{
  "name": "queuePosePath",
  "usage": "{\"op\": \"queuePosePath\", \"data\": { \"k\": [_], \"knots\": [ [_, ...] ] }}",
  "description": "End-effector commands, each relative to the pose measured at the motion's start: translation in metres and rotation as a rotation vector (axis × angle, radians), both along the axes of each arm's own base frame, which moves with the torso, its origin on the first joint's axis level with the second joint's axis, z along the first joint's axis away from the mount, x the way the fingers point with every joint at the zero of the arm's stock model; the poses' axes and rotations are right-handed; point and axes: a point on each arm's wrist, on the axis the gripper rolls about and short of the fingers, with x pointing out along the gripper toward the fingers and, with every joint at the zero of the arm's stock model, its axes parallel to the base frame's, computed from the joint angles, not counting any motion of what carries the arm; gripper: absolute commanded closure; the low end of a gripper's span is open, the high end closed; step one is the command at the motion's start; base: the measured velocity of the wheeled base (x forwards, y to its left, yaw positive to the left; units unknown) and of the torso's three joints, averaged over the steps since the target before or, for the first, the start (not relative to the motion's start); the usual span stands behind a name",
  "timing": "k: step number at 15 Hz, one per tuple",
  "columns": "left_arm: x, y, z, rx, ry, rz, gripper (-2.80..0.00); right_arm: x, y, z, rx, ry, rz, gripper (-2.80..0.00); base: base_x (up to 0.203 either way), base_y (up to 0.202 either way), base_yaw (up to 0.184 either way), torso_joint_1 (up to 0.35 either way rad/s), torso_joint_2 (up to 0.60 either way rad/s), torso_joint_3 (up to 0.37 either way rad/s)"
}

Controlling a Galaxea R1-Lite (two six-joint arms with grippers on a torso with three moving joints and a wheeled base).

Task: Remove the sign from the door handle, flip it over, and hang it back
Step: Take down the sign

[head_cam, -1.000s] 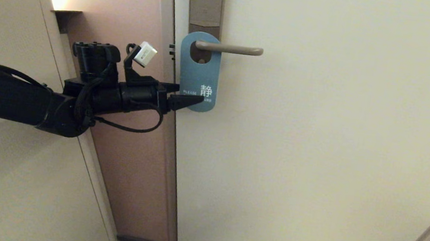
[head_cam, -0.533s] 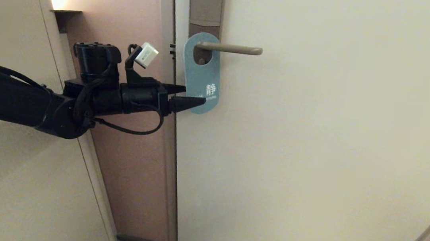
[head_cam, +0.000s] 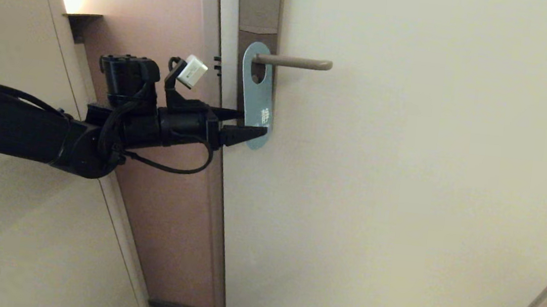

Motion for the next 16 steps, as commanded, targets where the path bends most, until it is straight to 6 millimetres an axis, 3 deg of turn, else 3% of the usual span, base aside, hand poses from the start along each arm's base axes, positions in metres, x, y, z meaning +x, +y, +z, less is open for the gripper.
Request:
{"op": "queuePosePath", "data": {
  "k": [1, 7, 16],
  "knots": [
    [-0.001, -0.005, 0.0, 0.0, -0.003, -0.013, -2.8, 0.0, 0.0, 0.0, 0.0, 0.001, 0.001, 0.0, 0.0, 0.0, 0.0, 0.0, 0.0, 0.0],
    [-0.014, -0.035, 0.004, 0.011, -0.026, 0.073, -2.8, 0.0, 0.0, 0.0, 0.0, 0.001, 0.001, 0.0, 0.0, 0.0, 0.0, 0.0, 0.0, 0.0],
    [-0.023, -0.036, 0.017, 0.052, -0.114, 0.204, -2.8, 0.0, 0.0, 0.0, 0.0, 0.001, 0.0, 0.0, 0.0, 0.0, 0.0, 0.0, 0.0, 0.0]
  ]
}}
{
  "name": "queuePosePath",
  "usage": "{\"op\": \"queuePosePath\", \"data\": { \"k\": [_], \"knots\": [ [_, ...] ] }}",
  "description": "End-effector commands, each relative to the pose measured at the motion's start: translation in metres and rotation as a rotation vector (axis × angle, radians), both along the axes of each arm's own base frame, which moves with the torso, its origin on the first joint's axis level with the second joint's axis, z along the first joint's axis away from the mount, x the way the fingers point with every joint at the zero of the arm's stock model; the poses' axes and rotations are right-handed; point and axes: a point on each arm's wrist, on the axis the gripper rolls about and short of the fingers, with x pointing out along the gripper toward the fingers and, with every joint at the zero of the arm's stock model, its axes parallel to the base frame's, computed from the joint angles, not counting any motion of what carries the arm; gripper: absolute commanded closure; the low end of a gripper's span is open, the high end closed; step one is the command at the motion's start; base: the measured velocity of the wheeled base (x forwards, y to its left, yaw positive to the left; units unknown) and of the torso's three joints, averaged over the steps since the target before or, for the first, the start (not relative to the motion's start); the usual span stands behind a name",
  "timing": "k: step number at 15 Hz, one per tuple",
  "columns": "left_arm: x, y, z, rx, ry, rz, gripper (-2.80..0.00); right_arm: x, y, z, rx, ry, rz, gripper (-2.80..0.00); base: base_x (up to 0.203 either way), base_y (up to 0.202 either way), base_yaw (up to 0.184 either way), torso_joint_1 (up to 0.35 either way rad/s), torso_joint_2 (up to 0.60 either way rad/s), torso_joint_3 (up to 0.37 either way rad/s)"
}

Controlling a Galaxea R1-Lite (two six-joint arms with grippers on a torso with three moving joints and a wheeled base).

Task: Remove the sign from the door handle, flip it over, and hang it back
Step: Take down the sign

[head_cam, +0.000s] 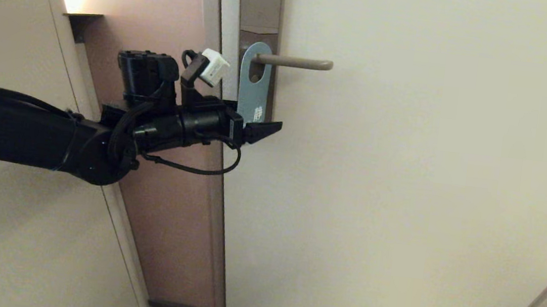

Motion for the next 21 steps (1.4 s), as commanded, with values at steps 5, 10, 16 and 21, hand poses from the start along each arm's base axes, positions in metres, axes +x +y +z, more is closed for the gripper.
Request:
{"op": "queuePosePath", "data": {
  "k": [5, 10, 16, 21],
  "knots": [
    [-0.0139, -0.0002, 0.0006, 0.043, -0.032, 0.075, -2.8, 0.0001, 0.0, 0.0001, 0.0, 0.001, 0.0, 0.0, 0.0, 0.0, 0.0, 0.0, 0.0, 0.0],
    [-0.0137, 0.0, 0.0013, 0.049, -0.039, 0.127, -2.8, 0.0001, 0.0, 0.0001, 0.0, 0.001, 0.001, 0.0, 0.0, 0.0, 0.0, 0.0, 0.0, 0.0],
    [-0.0118, 0.0006, 0.0013, 0.048, -0.042, 0.144, -2.8, 0.0001, 0.0, 0.0001, 0.0, 0.001, 0.001, 0.0, 0.0, 0.0, 0.0, 0.0, 0.0, 0.0],
    [-0.0088, 0.0007, 0.0027, 0.045, -0.048, 0.149, -2.8, 0.0001, 0.0, 0.0001, 0.0, 0.001, -0.001, 0.0, 0.0, 0.0, 0.0, 0.0, 0.0, 0.0]
  ]
}}
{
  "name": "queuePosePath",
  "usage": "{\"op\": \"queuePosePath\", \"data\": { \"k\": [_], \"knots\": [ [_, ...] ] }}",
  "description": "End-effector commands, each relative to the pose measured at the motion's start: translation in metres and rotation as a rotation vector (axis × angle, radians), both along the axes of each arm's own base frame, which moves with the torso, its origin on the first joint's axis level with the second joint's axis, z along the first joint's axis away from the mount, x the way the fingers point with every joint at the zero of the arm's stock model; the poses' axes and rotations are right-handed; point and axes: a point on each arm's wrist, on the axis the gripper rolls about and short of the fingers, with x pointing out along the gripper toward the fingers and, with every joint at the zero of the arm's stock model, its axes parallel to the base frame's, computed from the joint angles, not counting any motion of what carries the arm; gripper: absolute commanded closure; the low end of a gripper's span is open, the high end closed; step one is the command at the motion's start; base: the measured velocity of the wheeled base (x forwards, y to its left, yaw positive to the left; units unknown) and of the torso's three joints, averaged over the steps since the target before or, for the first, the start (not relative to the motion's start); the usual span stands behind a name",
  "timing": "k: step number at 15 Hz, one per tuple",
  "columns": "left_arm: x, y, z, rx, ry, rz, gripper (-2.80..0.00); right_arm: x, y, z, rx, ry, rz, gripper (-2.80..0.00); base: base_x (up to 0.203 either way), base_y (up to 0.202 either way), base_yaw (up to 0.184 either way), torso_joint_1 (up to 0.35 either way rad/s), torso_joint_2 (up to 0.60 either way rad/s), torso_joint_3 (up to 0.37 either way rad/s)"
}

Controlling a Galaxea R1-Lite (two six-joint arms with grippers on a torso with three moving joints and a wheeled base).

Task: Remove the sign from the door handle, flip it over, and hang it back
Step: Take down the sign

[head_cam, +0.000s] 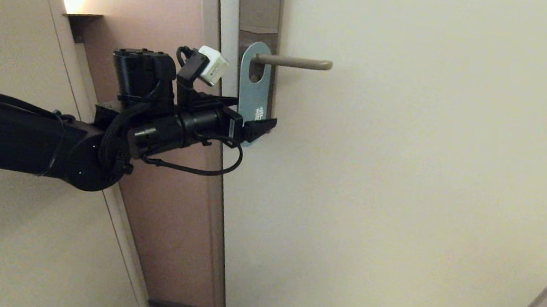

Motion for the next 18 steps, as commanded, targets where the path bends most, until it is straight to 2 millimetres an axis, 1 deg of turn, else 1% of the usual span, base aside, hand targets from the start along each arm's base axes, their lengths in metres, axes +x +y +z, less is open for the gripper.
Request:
{"op": "queuePosePath", "data": {
  "k": [1, 10, 11, 12, 14, 18],
  "knots": [
    [0.002, -0.001, -0.001, 0.0, -0.001, -0.001, -2.8, 0.0, 0.0, 0.0, 0.0, 0.001, 0.001, 0.0, 0.0, 0.0, 0.0, 0.0, 0.0, 0.0],
    [0.015, -0.006, -0.006, -0.003, -0.004, 0.007, -2.8, 0.0, 0.0, 0.0, 0.0, 0.001, 0.001, 0.0, 0.0, 0.0, 0.0, 0.0, 0.0, 0.0],
    [0.016, -0.006, -0.005, -0.004, -0.007, 0.007, -0.1, 0.0, 0.0, 0.0, 0.0, 0.001, 0.0, 0.0, 0.0, 0.0, 0.0, 0.0, 0.0, 0.0],
    [0.018, -0.007, -0.006, -0.005, -0.008, 0.007, 0.0, 0.0, 0.0, 0.0, 0.0, 0.001, 0.0, 0.0, 0.0, 0.0, 0.0, 0.0, 0.0, 0.0],
    [0.02, -0.008, 0.0, -0.017, -0.022, 0.005, 0.0, 0.0, 0.0, 0.0, 0.0, 0.001, 0.0, 0.0, 0.0, 0.0, 0.0, 0.0, 0.0, 0.0],
    [0.02, -0.008, -0.001, -0.018, -0.018, 0.005, 0.0, 0.0, 0.0, 0.0, 0.0, 0.001, 0.001, 0.0, 0.0, 0.0, 0.0, 0.0, 0.0, 0.0]
  ]
}}
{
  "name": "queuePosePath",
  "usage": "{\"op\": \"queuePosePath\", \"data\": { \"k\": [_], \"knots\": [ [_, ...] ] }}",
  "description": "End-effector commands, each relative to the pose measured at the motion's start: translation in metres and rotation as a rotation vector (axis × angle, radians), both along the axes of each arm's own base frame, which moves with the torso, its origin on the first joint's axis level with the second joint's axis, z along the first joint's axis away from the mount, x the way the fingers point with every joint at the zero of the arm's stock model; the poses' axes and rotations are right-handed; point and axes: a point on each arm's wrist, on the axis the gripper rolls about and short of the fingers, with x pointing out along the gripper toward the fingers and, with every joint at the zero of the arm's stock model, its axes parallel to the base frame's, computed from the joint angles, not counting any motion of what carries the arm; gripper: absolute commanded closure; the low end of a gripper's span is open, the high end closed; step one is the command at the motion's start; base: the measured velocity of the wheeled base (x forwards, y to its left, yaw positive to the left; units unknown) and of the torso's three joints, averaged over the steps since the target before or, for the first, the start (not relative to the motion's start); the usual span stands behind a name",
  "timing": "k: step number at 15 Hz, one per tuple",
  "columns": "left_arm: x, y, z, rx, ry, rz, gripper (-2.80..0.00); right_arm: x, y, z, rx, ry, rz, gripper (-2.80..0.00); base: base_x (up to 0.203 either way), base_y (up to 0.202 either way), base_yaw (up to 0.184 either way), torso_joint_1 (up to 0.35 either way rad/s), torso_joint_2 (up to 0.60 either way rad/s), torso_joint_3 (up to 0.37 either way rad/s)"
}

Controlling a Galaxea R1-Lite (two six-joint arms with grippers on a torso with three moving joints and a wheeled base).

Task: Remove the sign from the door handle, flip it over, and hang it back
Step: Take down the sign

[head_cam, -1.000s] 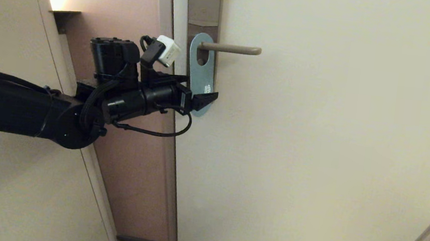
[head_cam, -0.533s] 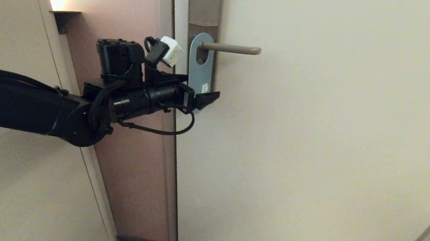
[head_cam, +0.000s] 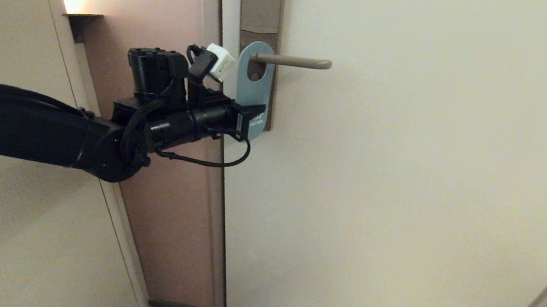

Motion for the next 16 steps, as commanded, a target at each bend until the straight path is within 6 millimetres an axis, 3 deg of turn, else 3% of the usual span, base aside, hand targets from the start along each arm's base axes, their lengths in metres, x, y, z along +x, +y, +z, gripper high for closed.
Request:
{"op": "queuePosePath", "data": {
  "k": [1, 9, 16],
  "knots": [
    [0.0, 0.0, 0.0, 0.0, -0.005, -0.002, 0.0, 0.0, 0.0, 0.0, 0.0, 0.001, 0.001, 0.0, 0.0, 0.0, 0.0, 0.0, 0.0, 0.0],
    [-0.001, -0.002, 0.003, 0.003, -0.016, 0.001, 0.0, 0.0, 0.0, 0.0, 0.0, 0.001, 0.001, 0.0, 0.0, 0.0, 0.0, 0.0, 0.0, 0.0],
    [-0.01, -0.022, 0.005, 0.0, -0.024, 0.038, 0.0, 0.0, 0.0, 0.0, 0.0, 0.001, 0.001, 0.0, 0.0, 0.0, 0.0, 0.0, 0.0, 0.0]
  ]
}}
